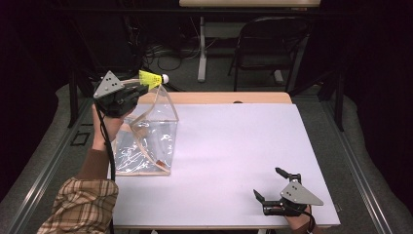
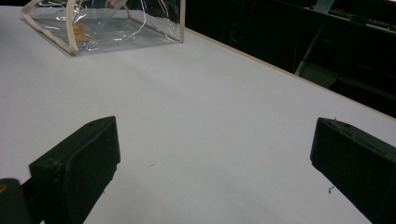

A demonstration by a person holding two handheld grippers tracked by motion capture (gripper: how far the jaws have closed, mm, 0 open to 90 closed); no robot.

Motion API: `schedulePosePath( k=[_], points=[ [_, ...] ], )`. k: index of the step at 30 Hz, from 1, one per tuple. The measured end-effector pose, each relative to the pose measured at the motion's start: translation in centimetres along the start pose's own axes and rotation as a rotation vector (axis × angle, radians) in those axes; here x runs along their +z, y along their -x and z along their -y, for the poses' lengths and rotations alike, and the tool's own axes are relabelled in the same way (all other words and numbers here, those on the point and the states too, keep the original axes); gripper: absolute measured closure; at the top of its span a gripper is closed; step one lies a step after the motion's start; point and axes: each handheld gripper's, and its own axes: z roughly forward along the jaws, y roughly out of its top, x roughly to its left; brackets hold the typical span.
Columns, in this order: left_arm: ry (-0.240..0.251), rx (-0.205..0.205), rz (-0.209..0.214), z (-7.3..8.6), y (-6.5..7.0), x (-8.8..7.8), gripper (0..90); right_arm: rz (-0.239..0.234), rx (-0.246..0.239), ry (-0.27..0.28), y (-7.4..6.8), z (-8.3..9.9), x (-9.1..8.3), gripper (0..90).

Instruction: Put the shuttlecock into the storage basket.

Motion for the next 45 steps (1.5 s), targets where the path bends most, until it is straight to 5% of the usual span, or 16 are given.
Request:
schedulePosePath(
  k=[45],
  points=[
    [-0.043, -0.033, -0.1, 1.8, -1.8, -0.7, 89.3, -0.002, 0.003, -0.001, 0.0, 0.0, 0.1, 1.1]
  ],
)
